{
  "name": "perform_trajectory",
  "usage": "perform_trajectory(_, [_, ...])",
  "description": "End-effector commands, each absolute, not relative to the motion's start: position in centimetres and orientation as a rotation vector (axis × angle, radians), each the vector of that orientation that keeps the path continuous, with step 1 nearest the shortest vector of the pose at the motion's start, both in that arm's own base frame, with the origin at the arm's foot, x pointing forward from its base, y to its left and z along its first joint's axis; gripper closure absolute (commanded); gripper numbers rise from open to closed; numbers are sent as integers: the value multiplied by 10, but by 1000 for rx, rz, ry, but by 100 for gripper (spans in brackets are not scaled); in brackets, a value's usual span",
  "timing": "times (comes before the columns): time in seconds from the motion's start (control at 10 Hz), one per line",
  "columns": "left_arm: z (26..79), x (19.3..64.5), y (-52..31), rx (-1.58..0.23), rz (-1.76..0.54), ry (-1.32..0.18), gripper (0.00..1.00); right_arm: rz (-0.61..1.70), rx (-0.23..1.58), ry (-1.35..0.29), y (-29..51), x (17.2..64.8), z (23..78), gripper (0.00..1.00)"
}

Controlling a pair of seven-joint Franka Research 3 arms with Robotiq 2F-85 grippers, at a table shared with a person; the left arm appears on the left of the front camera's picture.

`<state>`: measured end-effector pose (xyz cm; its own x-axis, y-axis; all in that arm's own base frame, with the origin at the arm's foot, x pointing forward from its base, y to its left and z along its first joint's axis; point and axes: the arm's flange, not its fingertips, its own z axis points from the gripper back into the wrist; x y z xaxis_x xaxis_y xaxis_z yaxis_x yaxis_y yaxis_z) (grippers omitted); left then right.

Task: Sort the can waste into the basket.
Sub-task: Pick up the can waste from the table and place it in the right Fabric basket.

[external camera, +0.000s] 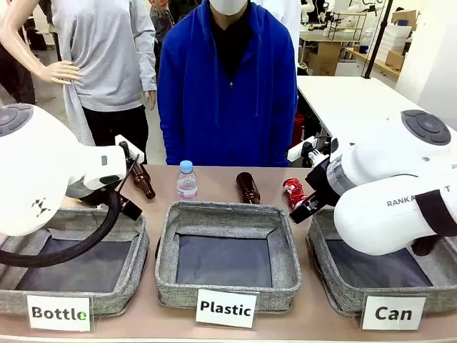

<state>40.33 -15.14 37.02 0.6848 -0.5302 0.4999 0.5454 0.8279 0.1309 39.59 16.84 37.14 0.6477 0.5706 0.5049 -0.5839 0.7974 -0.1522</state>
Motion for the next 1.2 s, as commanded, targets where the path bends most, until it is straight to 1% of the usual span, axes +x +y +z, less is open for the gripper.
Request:
perform_trajectory(0.0, [370, 403, -151, -29, -603, -551, 0, 656, 25, -566, 168, 396, 371, 0])
perform_trajectory(1.1, [370, 403, -151, -29, -603, -551, 0, 656, 25, -566, 168, 396, 371, 0])
